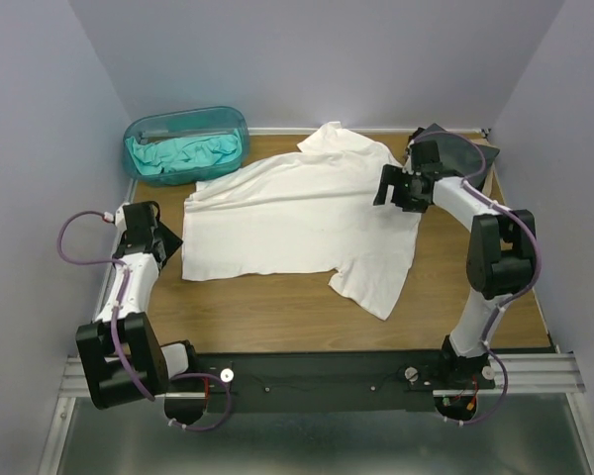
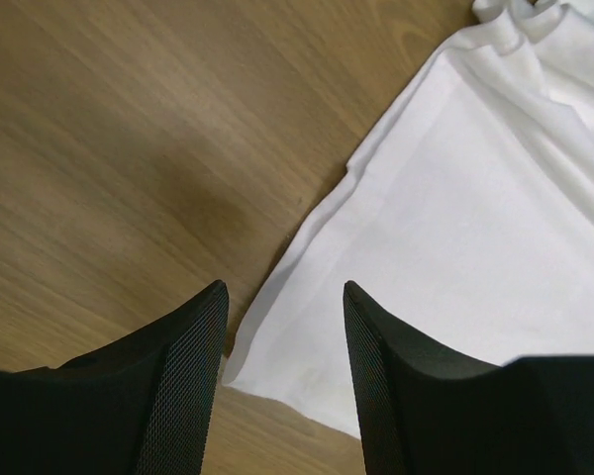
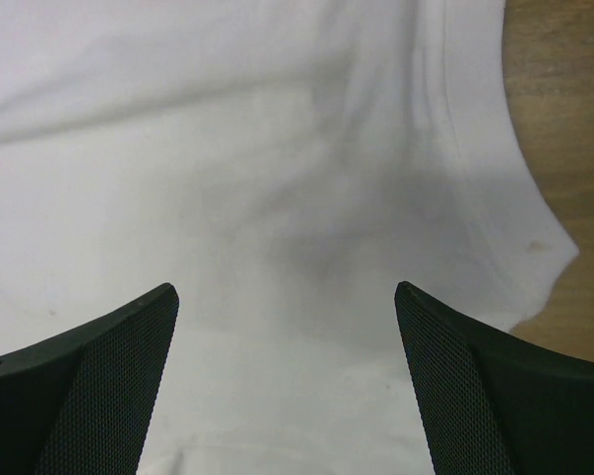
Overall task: Fold and stack the t-shirts
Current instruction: Flatten the tshirt out
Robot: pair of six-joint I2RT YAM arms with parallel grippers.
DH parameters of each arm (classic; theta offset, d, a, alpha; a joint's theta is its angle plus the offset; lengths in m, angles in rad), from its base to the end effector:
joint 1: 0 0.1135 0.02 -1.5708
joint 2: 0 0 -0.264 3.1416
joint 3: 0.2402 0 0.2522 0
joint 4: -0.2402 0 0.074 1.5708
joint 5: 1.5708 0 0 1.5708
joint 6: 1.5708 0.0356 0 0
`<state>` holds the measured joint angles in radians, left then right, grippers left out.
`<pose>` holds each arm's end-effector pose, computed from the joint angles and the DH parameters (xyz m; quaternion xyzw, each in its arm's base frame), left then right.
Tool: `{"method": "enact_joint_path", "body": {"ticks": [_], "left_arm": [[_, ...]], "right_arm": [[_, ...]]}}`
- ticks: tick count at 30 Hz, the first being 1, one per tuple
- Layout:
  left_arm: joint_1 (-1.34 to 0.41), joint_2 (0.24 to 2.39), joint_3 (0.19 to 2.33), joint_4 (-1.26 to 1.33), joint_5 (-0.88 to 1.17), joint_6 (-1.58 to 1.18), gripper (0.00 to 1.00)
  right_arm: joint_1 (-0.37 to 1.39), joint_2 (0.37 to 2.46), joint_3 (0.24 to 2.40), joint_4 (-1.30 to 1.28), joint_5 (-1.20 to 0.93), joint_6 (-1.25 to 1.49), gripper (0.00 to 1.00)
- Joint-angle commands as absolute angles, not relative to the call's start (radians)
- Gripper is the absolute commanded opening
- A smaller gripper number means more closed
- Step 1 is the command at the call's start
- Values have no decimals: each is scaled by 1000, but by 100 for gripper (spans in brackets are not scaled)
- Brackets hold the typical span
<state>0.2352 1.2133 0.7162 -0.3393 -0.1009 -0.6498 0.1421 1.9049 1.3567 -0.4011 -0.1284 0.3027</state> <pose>0.2373 0.0605 0.2155 -0.4155 0.8346 -0.0277 0.3606 0.4058 0.0627 0.1976 0.0567 0.9487 0.1269 0.2842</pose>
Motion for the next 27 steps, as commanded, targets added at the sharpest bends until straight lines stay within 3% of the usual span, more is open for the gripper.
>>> {"method": "enact_joint_path", "body": {"ticks": [1, 11, 27], "left_arm": [[222, 1178, 696, -422, -135, -690, 57], [100, 1203, 653, -504, -123, -779, 54], [83, 1196, 650, -563, -222, -877, 51]], "right_arm": [[137, 1806, 1304, -408, -132, 318, 96], [138, 1724, 1232, -402, -118, 336, 96], [137, 1700, 1173, -385, -129, 354, 96]]}}
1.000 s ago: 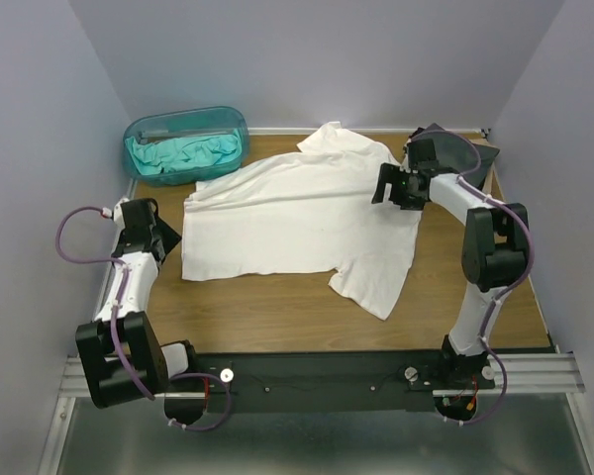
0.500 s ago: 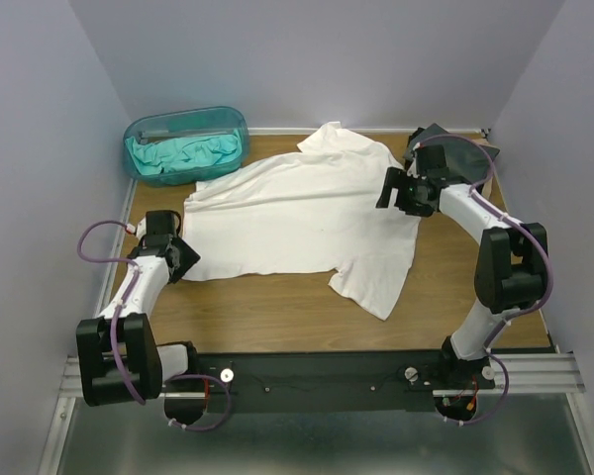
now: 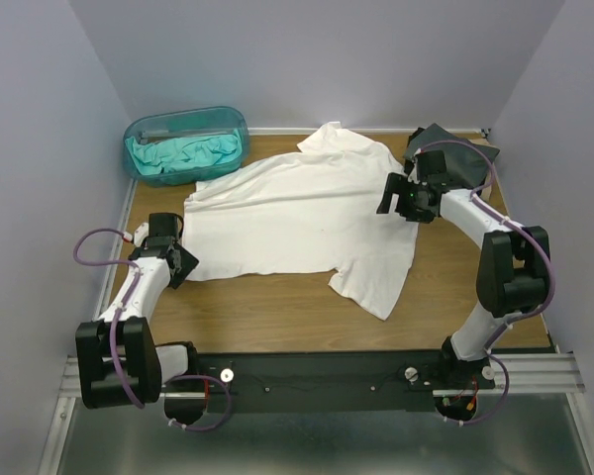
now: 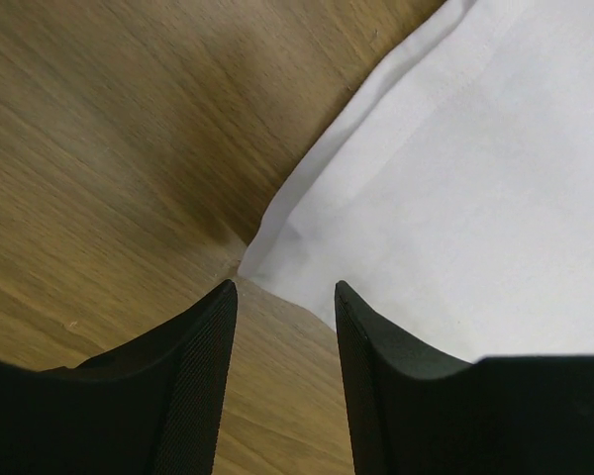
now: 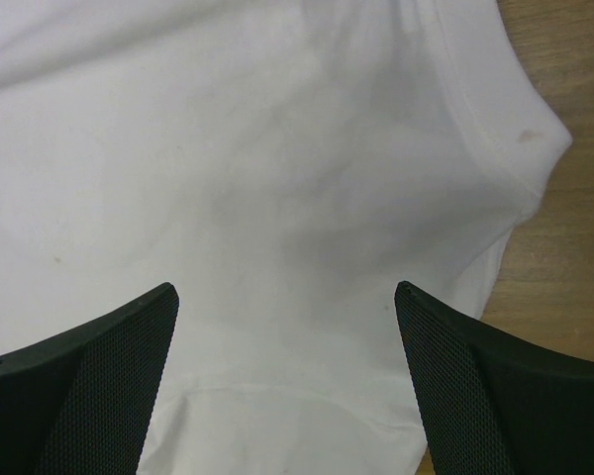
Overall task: Fold and stack the t-shirts
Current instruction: Flatten the tshirt out
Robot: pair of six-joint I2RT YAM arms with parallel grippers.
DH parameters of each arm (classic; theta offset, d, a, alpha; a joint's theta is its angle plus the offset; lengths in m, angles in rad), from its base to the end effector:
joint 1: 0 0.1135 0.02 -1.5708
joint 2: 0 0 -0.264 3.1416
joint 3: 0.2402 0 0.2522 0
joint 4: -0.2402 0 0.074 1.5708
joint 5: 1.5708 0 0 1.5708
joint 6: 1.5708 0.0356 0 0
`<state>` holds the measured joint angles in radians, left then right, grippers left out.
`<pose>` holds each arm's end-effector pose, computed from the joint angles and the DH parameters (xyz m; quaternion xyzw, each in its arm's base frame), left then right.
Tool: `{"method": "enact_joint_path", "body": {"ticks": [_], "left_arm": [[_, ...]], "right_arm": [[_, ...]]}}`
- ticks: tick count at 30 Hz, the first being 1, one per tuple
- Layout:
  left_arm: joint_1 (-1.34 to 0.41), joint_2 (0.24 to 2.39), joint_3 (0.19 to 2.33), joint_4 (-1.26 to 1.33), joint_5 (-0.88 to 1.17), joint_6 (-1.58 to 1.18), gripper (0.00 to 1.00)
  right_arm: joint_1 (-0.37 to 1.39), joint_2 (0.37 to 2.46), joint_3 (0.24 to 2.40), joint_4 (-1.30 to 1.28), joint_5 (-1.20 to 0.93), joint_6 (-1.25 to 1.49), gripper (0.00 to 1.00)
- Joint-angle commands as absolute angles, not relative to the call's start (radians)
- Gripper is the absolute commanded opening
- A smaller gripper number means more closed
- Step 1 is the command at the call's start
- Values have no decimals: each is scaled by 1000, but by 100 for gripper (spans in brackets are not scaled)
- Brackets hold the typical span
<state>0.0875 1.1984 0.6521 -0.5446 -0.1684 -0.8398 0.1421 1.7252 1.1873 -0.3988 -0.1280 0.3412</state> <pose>0.2134 0.0247 0.1866 -0.4507 0.8568 -0.0110 0.2503 0.3621 0.0564 0.2123 0.0744 0.9455 0.1335 0.2875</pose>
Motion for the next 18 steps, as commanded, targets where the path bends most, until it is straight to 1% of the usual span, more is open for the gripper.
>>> {"method": "enact_joint_path", "body": {"ticks": [1, 5, 12, 13, 15, 16, 17, 18], "left_arm": [[83, 1200, 646, -558, -216, -874, 51], [81, 1218, 643, -545, -215, -879, 51], [81, 1261, 609, -503, -170, -879, 43], [83, 1264, 607, -500, -169, -879, 38], [83, 1264, 609, -497, -170, -876, 23], [83, 1264, 611, -495, -170, -874, 21], [83, 1264, 611, -492, -169, -871, 15], [83, 1266, 611, -485, -166, -867, 13]], "right_arm": [[137, 1700, 1173, -385, -130, 354, 96], [135, 1700, 1180, -382, -129, 356, 96], [137, 1698, 1184, -382, -140, 357, 96], [137, 1692, 1183, -383, -144, 357, 96], [135, 1678, 1174, -383, -159, 357, 96], [137, 1671, 1169, -383, -167, 360, 96], [138, 1663, 1158, -383, -173, 364, 96], [137, 1652, 1137, -385, -189, 368, 96]]}}
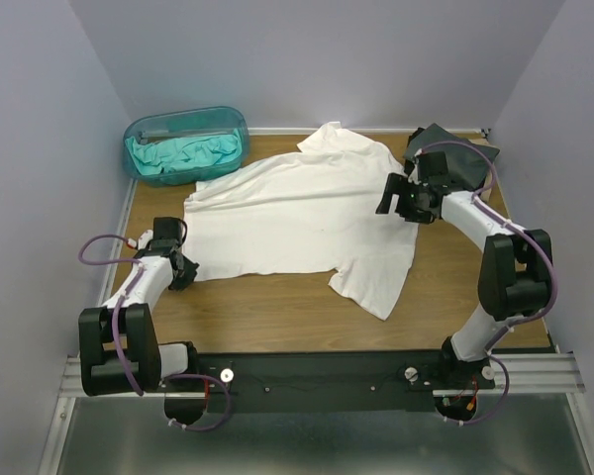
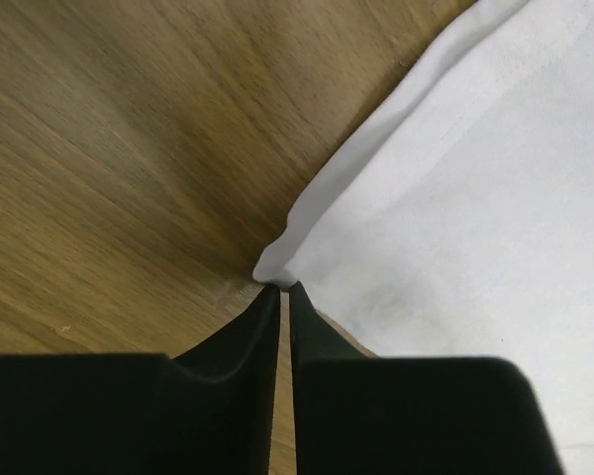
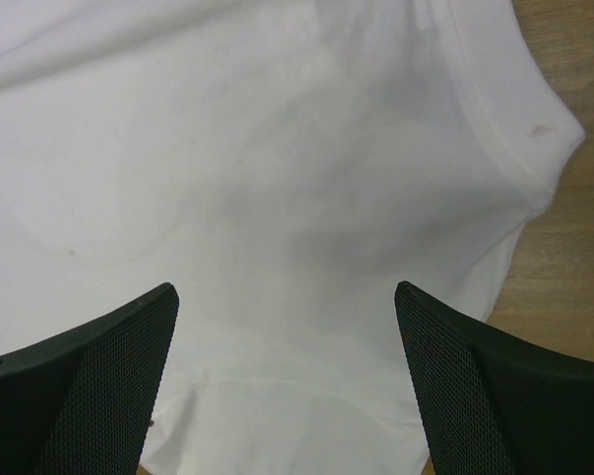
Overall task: Fold and stack the t-shirts
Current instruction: Flatten the tshirt out
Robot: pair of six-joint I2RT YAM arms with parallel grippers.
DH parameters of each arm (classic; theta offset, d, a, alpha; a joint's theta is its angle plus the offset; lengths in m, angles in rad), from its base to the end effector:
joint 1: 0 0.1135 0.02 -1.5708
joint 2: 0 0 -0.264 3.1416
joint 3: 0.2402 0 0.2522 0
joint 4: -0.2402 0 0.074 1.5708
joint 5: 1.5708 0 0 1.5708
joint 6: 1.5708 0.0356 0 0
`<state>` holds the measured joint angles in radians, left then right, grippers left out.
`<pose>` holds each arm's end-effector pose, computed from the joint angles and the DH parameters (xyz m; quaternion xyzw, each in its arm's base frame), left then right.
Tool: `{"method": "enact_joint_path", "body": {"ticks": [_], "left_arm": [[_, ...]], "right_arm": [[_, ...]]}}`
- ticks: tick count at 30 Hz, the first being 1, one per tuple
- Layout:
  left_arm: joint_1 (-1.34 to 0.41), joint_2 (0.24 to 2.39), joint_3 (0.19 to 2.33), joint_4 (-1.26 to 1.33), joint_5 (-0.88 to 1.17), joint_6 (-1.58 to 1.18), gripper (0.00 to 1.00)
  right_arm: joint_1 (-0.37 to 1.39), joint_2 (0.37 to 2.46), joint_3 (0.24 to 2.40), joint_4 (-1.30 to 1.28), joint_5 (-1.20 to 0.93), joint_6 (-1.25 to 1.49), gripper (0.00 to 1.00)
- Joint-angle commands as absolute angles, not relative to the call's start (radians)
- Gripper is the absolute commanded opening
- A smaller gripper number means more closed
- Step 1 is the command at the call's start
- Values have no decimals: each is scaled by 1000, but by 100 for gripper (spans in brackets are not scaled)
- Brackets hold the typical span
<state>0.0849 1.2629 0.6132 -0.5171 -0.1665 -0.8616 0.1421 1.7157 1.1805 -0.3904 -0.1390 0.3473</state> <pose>0.2130 0.0240 0.1643 -0.4598 0.8614 -0.0003 0.2159 0.3608 0.0566 0.2141 0.0750 0.9434 0.1405 0.2909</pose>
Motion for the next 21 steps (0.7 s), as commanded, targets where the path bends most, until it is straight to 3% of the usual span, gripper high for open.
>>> {"method": "enact_joint_path", "body": {"ticks": [1, 14, 21], "left_arm": [[83, 1267, 611, -477, -154, -852, 3], [84, 1201, 661, -325, -129, -667, 0], [84, 1198, 689, -298, -101, -574, 0]], "right_arm": [[138, 1629, 1118, -385, -199, 373, 96], [221, 1336, 760, -547, -189, 501, 90], [330, 1198, 744, -758, -132, 601, 86]]}}
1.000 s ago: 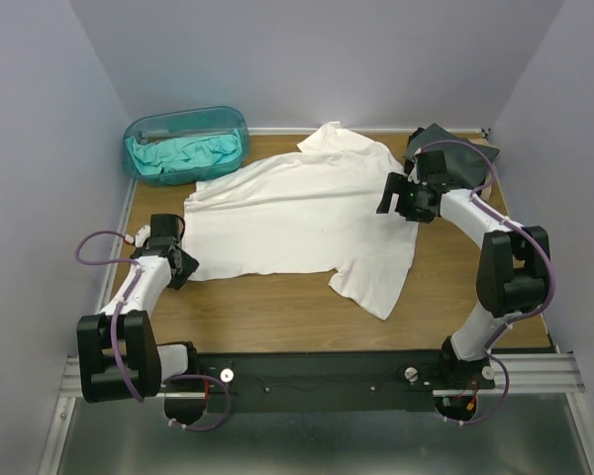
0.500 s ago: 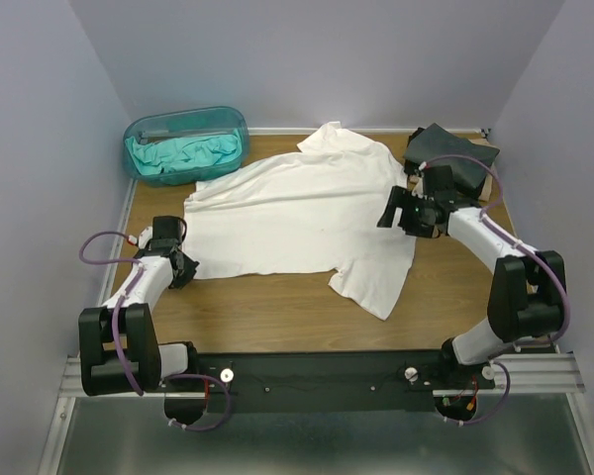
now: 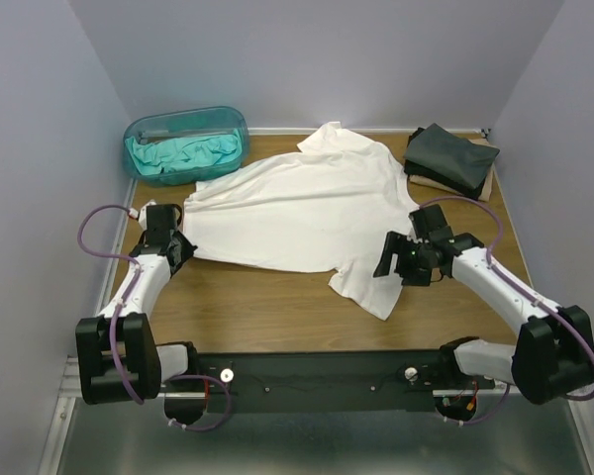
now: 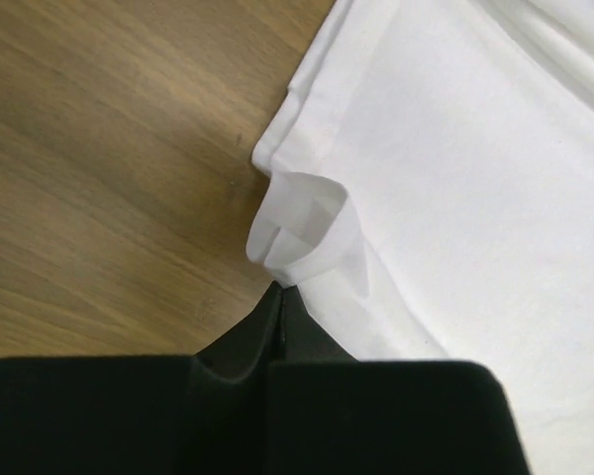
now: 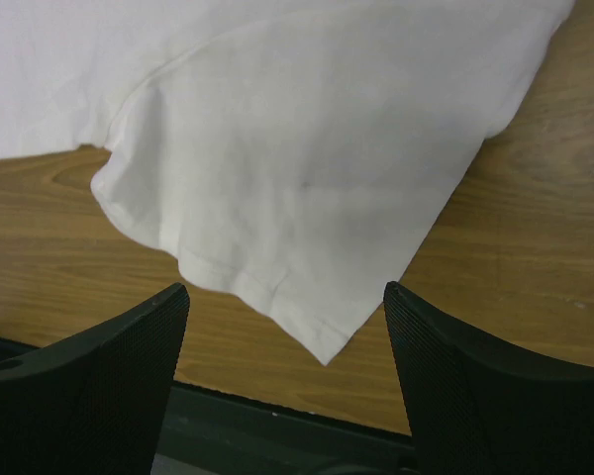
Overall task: Fold and stack the t-shirts
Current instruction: Flatten the tshirt out
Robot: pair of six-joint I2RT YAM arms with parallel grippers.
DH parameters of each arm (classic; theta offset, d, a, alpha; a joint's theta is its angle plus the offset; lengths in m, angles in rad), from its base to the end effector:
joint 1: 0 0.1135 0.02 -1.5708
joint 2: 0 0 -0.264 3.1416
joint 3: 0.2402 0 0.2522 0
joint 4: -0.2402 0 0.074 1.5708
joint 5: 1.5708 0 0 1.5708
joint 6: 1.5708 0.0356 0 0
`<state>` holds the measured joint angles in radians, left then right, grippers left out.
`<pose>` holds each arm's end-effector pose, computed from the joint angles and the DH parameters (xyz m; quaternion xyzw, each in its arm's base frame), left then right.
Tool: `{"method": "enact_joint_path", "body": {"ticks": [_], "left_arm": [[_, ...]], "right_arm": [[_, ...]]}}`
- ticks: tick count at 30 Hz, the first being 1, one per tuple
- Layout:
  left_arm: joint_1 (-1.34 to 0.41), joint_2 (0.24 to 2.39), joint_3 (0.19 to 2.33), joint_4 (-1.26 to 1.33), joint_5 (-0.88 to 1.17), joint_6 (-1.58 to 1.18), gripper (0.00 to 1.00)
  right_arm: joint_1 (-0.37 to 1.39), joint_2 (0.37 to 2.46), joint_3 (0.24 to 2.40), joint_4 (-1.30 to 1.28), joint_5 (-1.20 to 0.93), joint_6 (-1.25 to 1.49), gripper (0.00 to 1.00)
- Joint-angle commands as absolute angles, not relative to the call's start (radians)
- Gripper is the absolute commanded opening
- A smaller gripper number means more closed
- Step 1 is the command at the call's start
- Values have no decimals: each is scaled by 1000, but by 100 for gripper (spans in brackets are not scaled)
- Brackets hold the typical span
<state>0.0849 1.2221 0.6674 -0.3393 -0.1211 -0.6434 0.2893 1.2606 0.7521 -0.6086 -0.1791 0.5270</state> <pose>0.2369 0.0245 0.1984 -0.3541 0.8727 -0.0365 0.3343 0.2190 0.0718 0.2000 0.0951 0.9660 0.1689 0.1710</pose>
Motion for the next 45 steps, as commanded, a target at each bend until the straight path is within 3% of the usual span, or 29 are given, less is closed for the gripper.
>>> {"method": "enact_joint_path", "body": {"ticks": [1, 14, 22, 35, 38, 40, 43, 45], "left_arm": [[84, 1193, 686, -293, -89, -569, 0], [86, 1242, 696, -252, -17, -515, 0], [89, 1267, 727, -262, -9, -500, 0], [91, 1249, 713, -273, -5, -554, 0], [91, 1232, 712, -284, -5, -564, 0], [90, 1221, 712, -294, -5, -575, 0], [91, 1207, 710, -314, -11, -583, 0], [91, 1201, 712, -333, -17, -594, 0]], "right_arm": [[360, 1183, 741, -774, -129, 627, 84], [566, 1158, 700, -933, -66, 830, 70], [578, 1219, 621, -781, -72, 879, 59], [580, 1285, 612, -695, 40, 845, 53], [580, 1316, 611, -678, 40, 828, 48], [578, 1336, 611, -667, 29, 815, 33], [580, 1329, 614, -673, 14, 805, 2], [580, 1312, 617, -701, 9, 811, 0]]}}
